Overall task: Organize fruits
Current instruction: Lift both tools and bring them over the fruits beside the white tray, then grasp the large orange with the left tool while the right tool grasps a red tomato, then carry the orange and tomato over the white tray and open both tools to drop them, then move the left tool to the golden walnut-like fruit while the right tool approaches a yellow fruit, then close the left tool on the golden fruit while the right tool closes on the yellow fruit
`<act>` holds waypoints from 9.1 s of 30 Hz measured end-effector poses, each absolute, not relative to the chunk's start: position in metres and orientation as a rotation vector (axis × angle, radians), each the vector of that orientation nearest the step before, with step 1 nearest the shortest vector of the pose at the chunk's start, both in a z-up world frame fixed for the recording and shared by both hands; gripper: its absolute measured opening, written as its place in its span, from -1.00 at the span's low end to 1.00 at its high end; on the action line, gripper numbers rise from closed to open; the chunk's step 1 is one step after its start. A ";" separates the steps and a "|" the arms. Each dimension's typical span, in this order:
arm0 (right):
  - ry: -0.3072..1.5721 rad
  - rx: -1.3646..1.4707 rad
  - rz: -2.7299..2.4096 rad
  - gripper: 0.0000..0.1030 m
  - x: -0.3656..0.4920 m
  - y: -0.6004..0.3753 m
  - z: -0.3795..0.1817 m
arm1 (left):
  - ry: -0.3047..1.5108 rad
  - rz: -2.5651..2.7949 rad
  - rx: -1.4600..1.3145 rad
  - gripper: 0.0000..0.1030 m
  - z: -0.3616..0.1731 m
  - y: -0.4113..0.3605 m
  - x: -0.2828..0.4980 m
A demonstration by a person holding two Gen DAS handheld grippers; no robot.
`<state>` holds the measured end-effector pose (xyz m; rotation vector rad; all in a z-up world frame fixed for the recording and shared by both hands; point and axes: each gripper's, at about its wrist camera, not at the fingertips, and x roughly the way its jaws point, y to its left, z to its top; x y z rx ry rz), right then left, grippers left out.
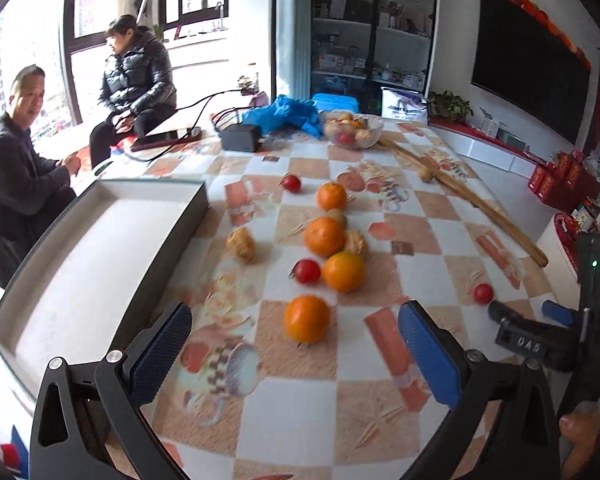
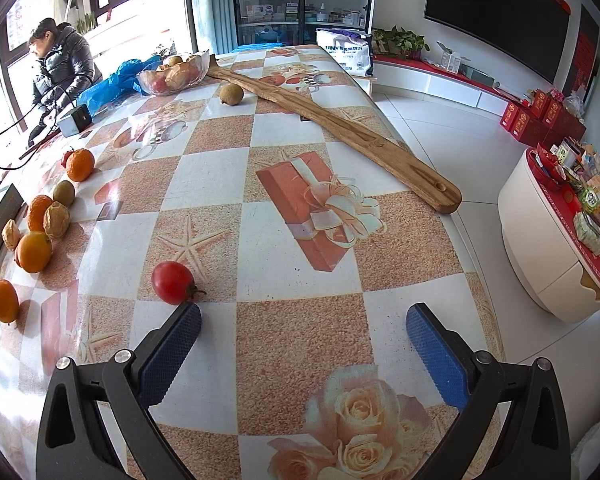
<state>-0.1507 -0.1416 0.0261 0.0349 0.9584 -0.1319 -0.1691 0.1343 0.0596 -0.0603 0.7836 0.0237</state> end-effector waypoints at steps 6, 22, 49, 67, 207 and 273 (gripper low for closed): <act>0.958 0.035 -0.132 1.00 -0.151 -0.142 0.026 | 0.963 0.097 -0.090 1.00 0.003 0.156 -0.174; 0.958 0.035 -0.132 1.00 -0.151 -0.142 0.026 | 0.938 0.143 -0.064 1.00 -0.001 0.155 -0.178; 0.958 0.035 -0.132 1.00 -0.151 -0.142 0.026 | 0.948 0.145 -0.065 1.00 -0.001 0.155 -0.176; 0.958 0.034 -0.132 1.00 -0.151 -0.142 0.026 | 0.934 0.114 -0.053 1.00 -0.002 0.156 -0.180; 1.086 0.204 0.015 0.92 0.062 -0.124 0.077 | 0.988 -0.041 -0.057 0.42 0.032 0.185 -0.063; 0.913 0.017 0.004 -0.42 -0.140 -0.078 0.032 | 0.868 0.098 -0.030 -0.29 0.008 0.164 -0.126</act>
